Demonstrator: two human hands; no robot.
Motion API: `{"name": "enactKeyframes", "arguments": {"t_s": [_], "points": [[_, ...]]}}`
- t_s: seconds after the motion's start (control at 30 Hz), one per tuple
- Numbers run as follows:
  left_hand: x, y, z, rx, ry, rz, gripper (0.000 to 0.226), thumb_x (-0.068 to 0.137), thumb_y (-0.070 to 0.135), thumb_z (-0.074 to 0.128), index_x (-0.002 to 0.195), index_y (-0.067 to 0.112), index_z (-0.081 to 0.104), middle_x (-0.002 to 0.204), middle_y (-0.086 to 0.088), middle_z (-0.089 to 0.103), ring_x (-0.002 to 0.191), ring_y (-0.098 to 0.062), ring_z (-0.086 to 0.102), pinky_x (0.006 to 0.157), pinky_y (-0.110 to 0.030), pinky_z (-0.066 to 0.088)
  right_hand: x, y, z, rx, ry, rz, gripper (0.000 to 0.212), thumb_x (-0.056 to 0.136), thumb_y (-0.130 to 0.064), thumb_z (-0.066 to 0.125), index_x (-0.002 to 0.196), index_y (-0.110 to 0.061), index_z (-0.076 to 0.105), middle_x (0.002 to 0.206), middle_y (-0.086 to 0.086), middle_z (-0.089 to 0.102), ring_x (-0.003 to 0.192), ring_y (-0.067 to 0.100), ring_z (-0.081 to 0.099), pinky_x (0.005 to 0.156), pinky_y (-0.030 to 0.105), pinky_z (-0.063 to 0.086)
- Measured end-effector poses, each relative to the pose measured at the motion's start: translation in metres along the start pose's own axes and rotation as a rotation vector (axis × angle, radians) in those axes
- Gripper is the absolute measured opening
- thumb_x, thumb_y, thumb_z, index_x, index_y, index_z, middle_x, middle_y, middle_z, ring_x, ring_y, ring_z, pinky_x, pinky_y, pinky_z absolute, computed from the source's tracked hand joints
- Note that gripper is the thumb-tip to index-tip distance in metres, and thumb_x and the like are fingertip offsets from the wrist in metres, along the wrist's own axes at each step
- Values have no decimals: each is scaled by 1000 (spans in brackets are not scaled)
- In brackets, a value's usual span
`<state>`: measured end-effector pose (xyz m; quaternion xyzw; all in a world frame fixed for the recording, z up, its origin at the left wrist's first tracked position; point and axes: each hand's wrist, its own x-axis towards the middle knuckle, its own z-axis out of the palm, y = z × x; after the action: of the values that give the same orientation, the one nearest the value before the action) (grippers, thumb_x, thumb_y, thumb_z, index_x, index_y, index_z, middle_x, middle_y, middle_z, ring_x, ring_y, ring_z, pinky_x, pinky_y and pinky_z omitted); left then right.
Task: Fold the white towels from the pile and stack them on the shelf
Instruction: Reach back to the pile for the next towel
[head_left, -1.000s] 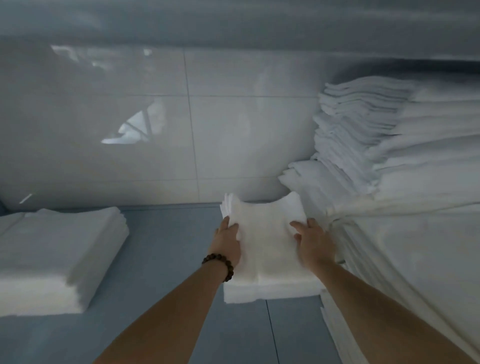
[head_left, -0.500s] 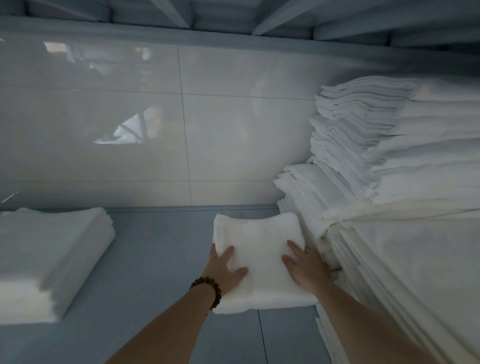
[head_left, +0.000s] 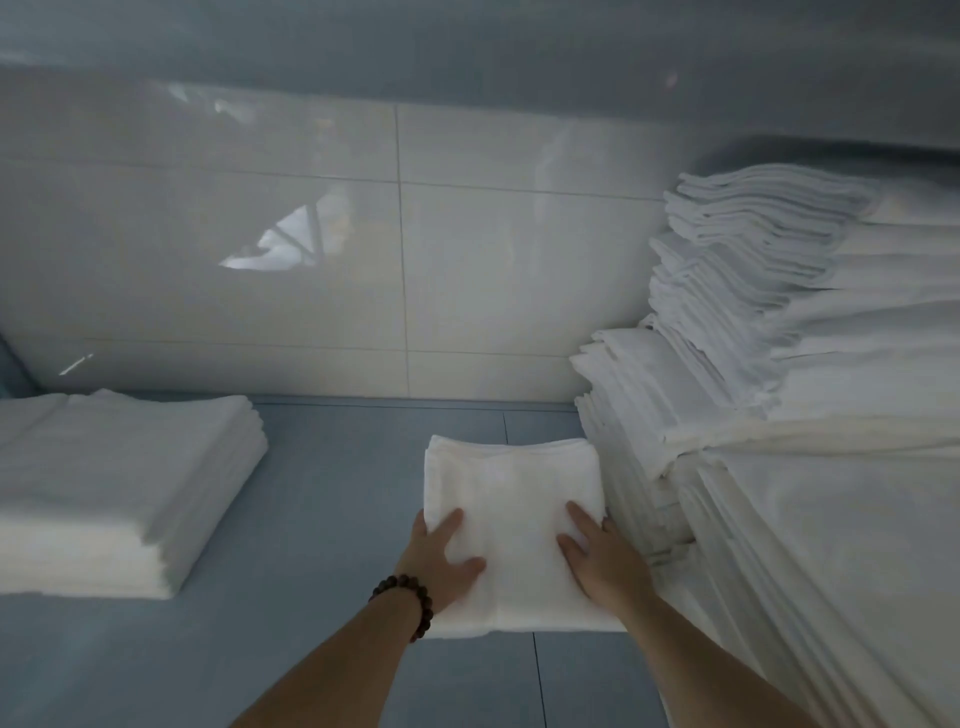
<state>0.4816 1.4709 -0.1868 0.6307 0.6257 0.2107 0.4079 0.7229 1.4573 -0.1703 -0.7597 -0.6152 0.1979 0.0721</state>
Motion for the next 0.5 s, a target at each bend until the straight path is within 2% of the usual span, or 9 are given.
{"name": "enactKeyframes", "arguments": {"t_s": [0.17, 0.5], "points": [[-32, -22, -23, -70, 25, -48, 75, 80, 45, 65, 144, 36, 27, 151, 9, 8, 133, -20, 30, 105, -31, 35, -22, -28, 12, -34, -26, -24, 57, 94, -58, 24, 147, -41, 11, 154, 8, 24, 137, 28, 33, 110, 41, 32], [-92, -77, -83, -50, 59, -120, 75, 80, 46, 66, 144, 37, 26, 152, 4, 8, 134, -22, 29, 107, -31, 30, -69, -103, 48, -9, -61, -69, 55, 94, -55, 32, 145, -44, 16, 154, 8, 23, 133, 28, 40, 106, 38, 36]]}}
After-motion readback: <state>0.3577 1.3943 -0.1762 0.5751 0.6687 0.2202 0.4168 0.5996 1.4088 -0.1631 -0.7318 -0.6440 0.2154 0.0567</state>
